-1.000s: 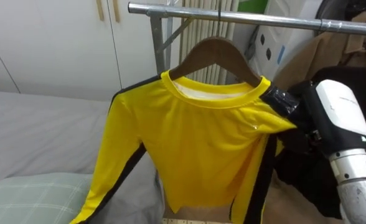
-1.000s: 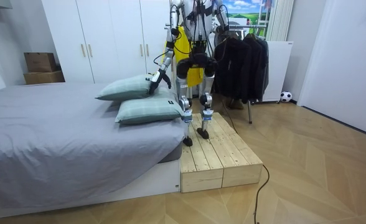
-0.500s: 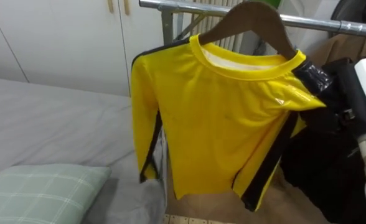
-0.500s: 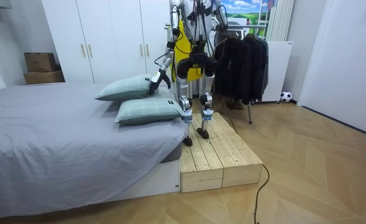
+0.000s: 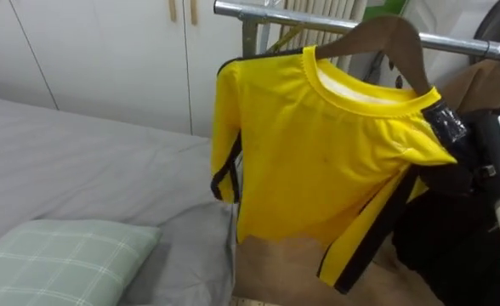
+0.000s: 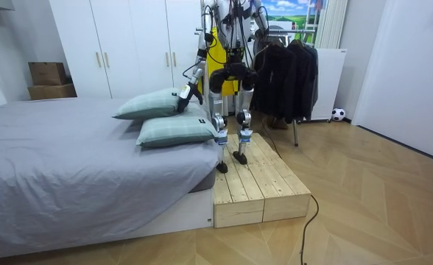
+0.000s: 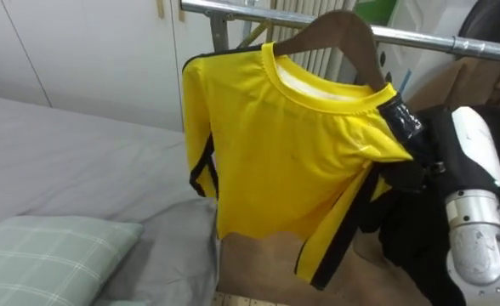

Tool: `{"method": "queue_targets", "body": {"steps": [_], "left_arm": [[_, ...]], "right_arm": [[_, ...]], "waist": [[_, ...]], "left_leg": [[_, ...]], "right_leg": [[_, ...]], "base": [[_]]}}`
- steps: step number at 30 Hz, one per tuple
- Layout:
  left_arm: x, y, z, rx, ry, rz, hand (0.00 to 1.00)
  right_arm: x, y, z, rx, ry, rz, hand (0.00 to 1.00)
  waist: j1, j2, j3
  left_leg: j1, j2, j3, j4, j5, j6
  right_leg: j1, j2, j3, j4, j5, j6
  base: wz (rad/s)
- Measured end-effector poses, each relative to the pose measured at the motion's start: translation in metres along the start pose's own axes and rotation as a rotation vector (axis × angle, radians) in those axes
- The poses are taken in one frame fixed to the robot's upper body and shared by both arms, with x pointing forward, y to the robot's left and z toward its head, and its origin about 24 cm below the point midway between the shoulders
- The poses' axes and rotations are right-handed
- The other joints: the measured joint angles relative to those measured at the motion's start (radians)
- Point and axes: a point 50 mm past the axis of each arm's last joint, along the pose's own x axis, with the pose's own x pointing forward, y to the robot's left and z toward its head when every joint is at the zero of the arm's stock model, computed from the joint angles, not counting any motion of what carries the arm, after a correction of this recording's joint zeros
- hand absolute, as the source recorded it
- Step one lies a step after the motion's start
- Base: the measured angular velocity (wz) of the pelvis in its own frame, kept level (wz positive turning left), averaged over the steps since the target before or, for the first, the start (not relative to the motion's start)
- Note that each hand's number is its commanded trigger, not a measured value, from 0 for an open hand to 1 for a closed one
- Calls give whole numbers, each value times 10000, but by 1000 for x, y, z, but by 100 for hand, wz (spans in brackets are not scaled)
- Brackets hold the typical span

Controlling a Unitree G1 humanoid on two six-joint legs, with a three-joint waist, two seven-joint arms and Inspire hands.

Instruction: Hang clothes

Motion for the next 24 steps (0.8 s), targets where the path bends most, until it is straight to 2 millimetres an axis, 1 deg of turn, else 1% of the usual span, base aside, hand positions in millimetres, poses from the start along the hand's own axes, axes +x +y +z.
{"method": "queue_targets", "body": {"steps": [1,4,6,10,12,18,22,24], "left_arm": [[0,0,0,12,6,-41,0],[0,3,-2,239,-74,-137,0],[1,4,0,248,-135,-153,0],[1,5,1,254,-186,-201,0],[1,6,2,248,-254,-235,0],[1,7,1,269,-254,-299,0],[2,10,1,282,-281,-322,0],[1,12,0,228,-330,-309,0]], "right_arm": [[1,-1,1,40,-39,0,100],[9,-5,5,603,-84,105,100],[16,-4,3,1177,178,222,100],[23,-2,-7,1743,843,454,100],[23,0,-15,1896,1254,632,100],[24,2,-25,1941,1733,1002,100],[30,-7,-32,1846,2060,1151,100],[33,-16,-38,1798,2326,1249,100]], "waist": [[-6,4,1],[-2,13,-3],[0,13,-5],[-10,12,-7],[-20,3,-13],[-38,-7,-21],[-30,-36,-40],[-35,-66,-60]], "left_leg": [[5,1,-25,0,0,0],[11,-26,-285,-10,0,0],[10,-51,-538,-9,0,1],[11,-51,-620,10,2,2],[10,-56,-710,25,8,-6],[22,-48,-774,34,55,-39],[19,-52,-781,95,54,-38],[34,-47,-816,133,54,-39]], "right_leg": [[24,0,-13,-1,0,0],[58,-6,-57,-7,-2,-3],[77,-7,-105,-12,-2,-3],[110,-31,-213,-17,-20,-31],[117,-42,-294,-3,-75,-70],[135,-38,-349,34,-97,-100],[92,-52,-354,191,-159,-124],[142,-52,-345,185,-158,-126]], "base": [[9],[5],[6],[7],[10],[2],[0],[2]]}}
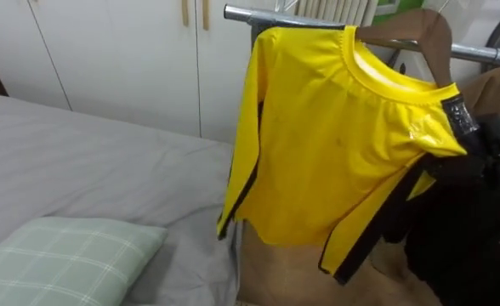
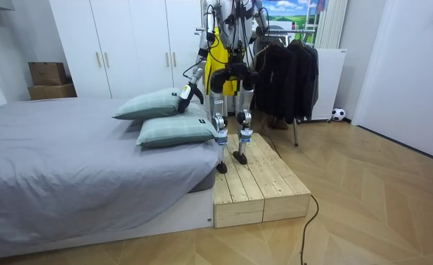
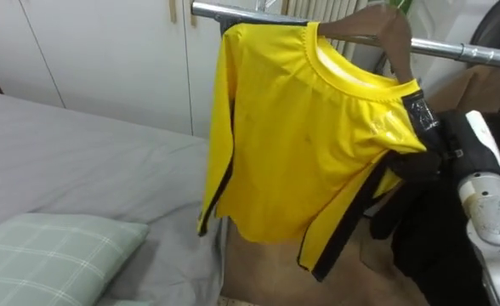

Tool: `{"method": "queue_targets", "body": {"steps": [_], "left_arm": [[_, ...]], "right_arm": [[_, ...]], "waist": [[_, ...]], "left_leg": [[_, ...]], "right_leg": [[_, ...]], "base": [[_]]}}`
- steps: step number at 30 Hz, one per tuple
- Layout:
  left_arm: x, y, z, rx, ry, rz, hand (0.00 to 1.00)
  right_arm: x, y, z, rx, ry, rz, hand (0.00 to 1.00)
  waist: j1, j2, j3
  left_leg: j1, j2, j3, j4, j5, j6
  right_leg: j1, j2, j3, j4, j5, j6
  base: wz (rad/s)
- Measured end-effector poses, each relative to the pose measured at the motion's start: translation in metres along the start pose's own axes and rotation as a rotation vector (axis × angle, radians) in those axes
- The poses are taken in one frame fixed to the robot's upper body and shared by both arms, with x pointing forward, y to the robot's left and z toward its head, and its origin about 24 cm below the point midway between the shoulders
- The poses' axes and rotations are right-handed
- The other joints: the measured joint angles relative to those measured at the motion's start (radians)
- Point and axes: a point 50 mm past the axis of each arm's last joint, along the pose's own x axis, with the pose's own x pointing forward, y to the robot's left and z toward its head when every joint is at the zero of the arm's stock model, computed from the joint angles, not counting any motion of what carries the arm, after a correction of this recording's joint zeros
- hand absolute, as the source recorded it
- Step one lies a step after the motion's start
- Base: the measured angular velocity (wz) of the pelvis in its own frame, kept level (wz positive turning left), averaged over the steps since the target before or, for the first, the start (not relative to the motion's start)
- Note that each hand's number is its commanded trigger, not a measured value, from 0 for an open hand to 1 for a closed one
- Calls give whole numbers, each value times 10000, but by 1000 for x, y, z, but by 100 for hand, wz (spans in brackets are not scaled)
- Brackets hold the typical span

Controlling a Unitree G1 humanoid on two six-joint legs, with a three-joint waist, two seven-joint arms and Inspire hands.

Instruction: Hang clothes

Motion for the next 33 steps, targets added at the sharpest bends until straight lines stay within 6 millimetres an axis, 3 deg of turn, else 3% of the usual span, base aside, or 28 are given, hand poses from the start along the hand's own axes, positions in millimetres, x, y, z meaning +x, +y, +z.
{"method": "queue_targets", "body": {"steps": [19,26,33], "left_arm": [[-1,8,-3,-50,-232,-25,0],[-1,10,3,213,-447,-228,0],[-1,10,5,227,-552,-470,0]], "right_arm": [[12,-4,-4,-559,765,799,100],[18,3,-17,-576,1806,2160,100],[15,12,-22,-531,2275,3515,100]], "waist": [[7,-159,-23],[35,-155,-23],[229,-158,-22]], "left_leg": [[115,5,-15,-34,0,-2],[14,-43,-553,25,-1,-3],[20,-59,-568,3,0,-2]], "right_leg": [[106,4,-68,-20,-2,-5],[75,7,-88,-22,-2,-26],[74,-13,-156,-13,-3,-31]], "base": [[0],[3],[0]]}}
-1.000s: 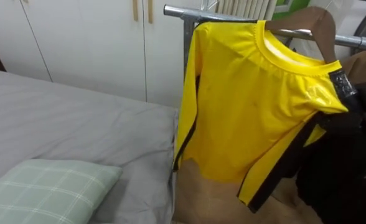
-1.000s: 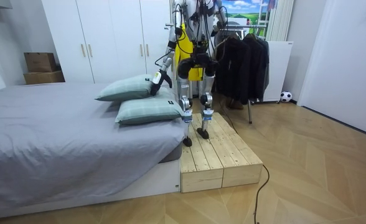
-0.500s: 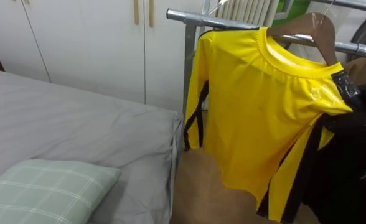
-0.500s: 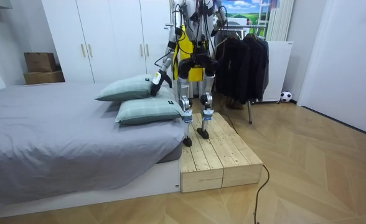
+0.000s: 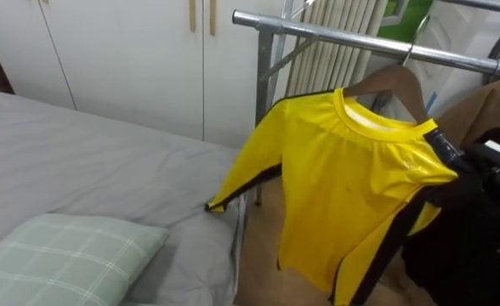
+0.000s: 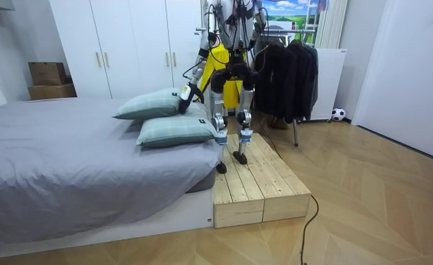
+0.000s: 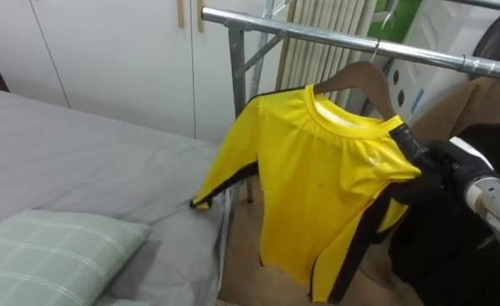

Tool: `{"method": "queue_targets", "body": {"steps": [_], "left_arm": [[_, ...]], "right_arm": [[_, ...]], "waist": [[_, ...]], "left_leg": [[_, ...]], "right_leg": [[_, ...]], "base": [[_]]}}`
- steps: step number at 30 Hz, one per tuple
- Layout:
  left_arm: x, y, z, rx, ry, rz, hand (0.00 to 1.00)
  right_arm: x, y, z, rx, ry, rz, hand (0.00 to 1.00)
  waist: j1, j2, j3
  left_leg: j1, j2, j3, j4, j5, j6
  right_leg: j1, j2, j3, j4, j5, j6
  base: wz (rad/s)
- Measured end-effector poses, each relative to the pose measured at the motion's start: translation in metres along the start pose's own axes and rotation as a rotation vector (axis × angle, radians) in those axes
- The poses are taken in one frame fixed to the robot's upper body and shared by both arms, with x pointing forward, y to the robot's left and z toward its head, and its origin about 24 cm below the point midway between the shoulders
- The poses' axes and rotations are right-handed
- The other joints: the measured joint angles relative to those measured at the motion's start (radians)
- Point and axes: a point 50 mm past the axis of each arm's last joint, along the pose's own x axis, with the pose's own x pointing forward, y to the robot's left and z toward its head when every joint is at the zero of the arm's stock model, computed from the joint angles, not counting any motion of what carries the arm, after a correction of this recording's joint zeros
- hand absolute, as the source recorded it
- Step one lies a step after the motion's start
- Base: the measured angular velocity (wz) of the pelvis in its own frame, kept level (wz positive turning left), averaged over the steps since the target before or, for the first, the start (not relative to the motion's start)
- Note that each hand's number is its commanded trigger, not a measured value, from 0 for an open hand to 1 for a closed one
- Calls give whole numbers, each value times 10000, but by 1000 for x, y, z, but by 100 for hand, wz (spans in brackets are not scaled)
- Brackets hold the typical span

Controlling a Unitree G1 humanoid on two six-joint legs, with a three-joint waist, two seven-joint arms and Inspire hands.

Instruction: Hang clothes

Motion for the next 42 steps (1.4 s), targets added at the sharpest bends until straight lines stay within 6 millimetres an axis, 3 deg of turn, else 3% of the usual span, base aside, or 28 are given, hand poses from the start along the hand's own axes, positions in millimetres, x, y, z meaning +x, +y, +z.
{"method": "queue_targets", "body": {"steps": [8,25,32,38,42], "left_arm": [[0,1,6,-2,-210,-189,0],[1,4,10,26,-299,-117,0],[1,2,12,146,-346,-109,0],[1,-1,12,328,-378,-251,0],[1,-1,12,344,-382,-334,0]], "right_arm": [[-1,9,-15,234,640,1163,100],[-2,14,-29,928,1086,1590,100],[1,26,-34,1325,1205,1738,100],[3,32,-33,1613,1088,1792,100],[4,34,-33,1628,1080,1830,100]], "waist": [[287,-17,10],[291,-121,48],[268,-113,51],[288,25,145],[292,41,145]], "left_leg": [[108,-39,-207,-27,3,5],[148,-38,-343,-36,4,6],[178,-38,-431,-33,3,6],[267,-48,-463,-51,2,7],[268,-51,-462,-50,2,7]], "right_leg": [[157,-33,-109,-64,-7,9],[304,-43,-202,-204,-3,3],[444,-52,-264,-357,8,0],[529,-68,-318,-368,-1,14],[529,-68,-333,-358,-4,15]], "base": [[4],[2],[5],[0],[0]]}}
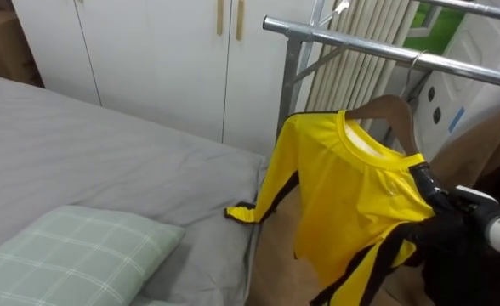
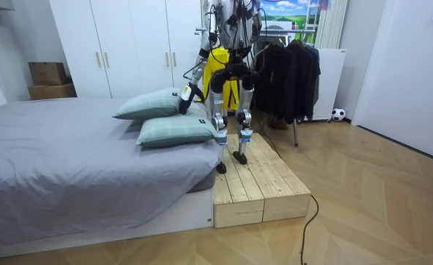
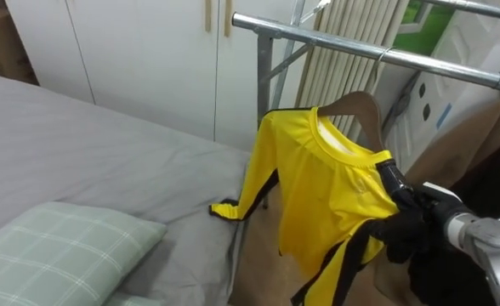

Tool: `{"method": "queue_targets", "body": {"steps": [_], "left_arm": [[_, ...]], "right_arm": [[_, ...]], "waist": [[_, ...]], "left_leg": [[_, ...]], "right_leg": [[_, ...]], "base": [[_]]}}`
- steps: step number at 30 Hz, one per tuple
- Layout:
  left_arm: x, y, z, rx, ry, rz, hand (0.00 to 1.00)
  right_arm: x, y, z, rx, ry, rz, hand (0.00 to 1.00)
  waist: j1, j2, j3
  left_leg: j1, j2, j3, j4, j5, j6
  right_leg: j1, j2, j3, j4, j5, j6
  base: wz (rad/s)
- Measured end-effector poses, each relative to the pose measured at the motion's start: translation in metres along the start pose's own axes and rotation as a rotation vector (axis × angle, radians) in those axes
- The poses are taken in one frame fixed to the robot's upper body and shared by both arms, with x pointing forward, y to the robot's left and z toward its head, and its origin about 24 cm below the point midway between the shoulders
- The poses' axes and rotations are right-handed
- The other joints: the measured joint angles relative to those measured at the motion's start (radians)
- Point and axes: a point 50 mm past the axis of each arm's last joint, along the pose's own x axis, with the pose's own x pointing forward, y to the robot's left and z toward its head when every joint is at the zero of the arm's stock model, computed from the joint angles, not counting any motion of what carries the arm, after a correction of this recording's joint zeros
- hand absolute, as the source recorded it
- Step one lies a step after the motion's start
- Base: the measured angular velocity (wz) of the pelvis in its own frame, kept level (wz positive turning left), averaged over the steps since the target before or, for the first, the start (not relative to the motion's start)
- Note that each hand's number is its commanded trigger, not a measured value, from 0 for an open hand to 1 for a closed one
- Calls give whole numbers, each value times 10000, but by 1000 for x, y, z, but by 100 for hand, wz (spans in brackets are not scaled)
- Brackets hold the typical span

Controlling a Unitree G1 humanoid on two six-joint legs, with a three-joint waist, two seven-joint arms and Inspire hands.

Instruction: Hang clothes

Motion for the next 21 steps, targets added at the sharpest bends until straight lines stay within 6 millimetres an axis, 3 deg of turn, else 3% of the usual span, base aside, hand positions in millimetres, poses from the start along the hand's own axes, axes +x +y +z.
{"method": "queue_targets", "body": {"steps": [20,21], "left_arm": [[0,0,0,33,-6,-126,0],[0,0,0,32,-6,-124,0]], "right_arm": [[0,0,-1,4,16,9,100],[0,0,-1,5,15,9,84]], "waist": [[-6,23,-28],[-7,23,-28]], "left_leg": [[67,-4,-23,20,0,0],[67,-4,-22,20,0,0]], "right_leg": [[79,-9,-24,27,3,-4],[79,-9,-28,27,3,-4]], "base": [[0],[0]]}}
